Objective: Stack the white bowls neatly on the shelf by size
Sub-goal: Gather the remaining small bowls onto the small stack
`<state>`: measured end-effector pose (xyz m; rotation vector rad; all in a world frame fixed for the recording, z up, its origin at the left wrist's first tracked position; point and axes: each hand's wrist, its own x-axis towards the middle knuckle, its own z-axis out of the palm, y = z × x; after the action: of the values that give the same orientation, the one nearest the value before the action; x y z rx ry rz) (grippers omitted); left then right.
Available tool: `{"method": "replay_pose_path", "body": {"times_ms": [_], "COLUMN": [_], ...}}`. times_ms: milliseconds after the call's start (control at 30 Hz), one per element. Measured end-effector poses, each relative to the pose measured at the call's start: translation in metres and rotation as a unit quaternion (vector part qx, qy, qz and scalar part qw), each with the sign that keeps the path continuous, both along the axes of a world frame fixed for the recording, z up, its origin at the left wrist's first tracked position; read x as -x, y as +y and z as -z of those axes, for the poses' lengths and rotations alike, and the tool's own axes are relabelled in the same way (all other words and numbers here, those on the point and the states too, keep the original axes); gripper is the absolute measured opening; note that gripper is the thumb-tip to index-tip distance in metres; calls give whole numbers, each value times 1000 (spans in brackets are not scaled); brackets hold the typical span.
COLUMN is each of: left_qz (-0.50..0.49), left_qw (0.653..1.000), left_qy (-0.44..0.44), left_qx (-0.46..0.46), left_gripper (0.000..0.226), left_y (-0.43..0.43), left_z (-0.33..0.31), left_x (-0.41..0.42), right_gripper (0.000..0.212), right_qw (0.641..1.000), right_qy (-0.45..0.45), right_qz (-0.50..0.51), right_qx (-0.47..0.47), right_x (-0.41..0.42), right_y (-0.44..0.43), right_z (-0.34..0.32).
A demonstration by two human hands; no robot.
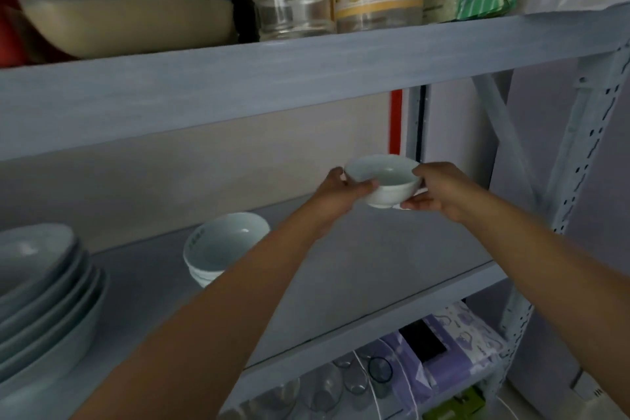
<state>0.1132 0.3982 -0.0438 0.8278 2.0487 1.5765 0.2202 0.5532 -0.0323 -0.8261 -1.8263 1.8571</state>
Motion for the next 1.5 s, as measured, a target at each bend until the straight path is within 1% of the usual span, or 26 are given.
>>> {"method": "replay_pose_path", "body": {"times_ms": [67, 100, 167, 200, 333, 400, 533, 633, 900, 967, 1100, 1267, 1333, 1400, 1433, 1500], "left_qz": [-45, -58, -62, -68, -115, -133, -163, -177, -169, -165, -154, -135, -121, -100, -91, -82], "left_qw": [993, 989, 988, 988, 982, 979, 977, 976, 979, 980, 980, 985, 986, 989, 990, 992], "left_qy": [103, 128, 134, 133, 144, 147, 129, 119, 108, 110, 120, 106, 106, 103, 98, 89], "left_qx": [45, 51, 38, 33, 37, 45, 40, 45, 30, 29, 25, 31, 43, 45, 40, 28], "left_gripper": [114, 128, 147, 151, 146, 143, 155, 154, 147, 147, 143, 140, 146, 154, 156, 149], "left_y": [-30, -45, -77, -93, -154, -178, -215, -233, -242, -242, -243, -242, -241, -242, -242, -243], "left_z": [-12, -18, -28, -30, -30, -25, -12, -1, 23, 30, 43, 51, 50, 48, 48, 50], "left_x": [9, 12, 18, 21, 33, 37, 43, 45, 41, 40, 40, 38, 39, 39, 39, 41], "right_gripper": [23, 20, 18, 17, 23, 27, 38, 49, 61, 60, 51, 52, 64, 82, 93, 109], "right_qw": [1000, 999, 998, 996, 990, 987, 975, 963, 958, 958, 960, 961, 956, 944, 935, 917], "right_qy": [11, 17, 31, 36, 39, 25, -17, -30, -17, -10, 7, 10, 25, 40, 39, 31], "right_qz": [-25, -37, -63, -77, -138, -160, -186, -199, -222, -221, -209, -217, -229, -263, -279, -308], "right_qx": [0, -1, -1, 3, 0, -21, -123, -177, -182, -181, -185, -172, -180, -197, -216, -253], "right_x": [11, 17, 31, 37, 60, 69, 84, 90, 96, 95, 94, 92, 92, 89, 88, 88], "right_y": [-28, -42, -71, -86, -139, -160, -191, -205, -208, -206, -204, -199, -200, -203, -205, -206], "right_z": [-13, -18, -24, -26, -27, -24, -15, -8, 12, 19, 35, 48, 48, 45, 44, 45]}}
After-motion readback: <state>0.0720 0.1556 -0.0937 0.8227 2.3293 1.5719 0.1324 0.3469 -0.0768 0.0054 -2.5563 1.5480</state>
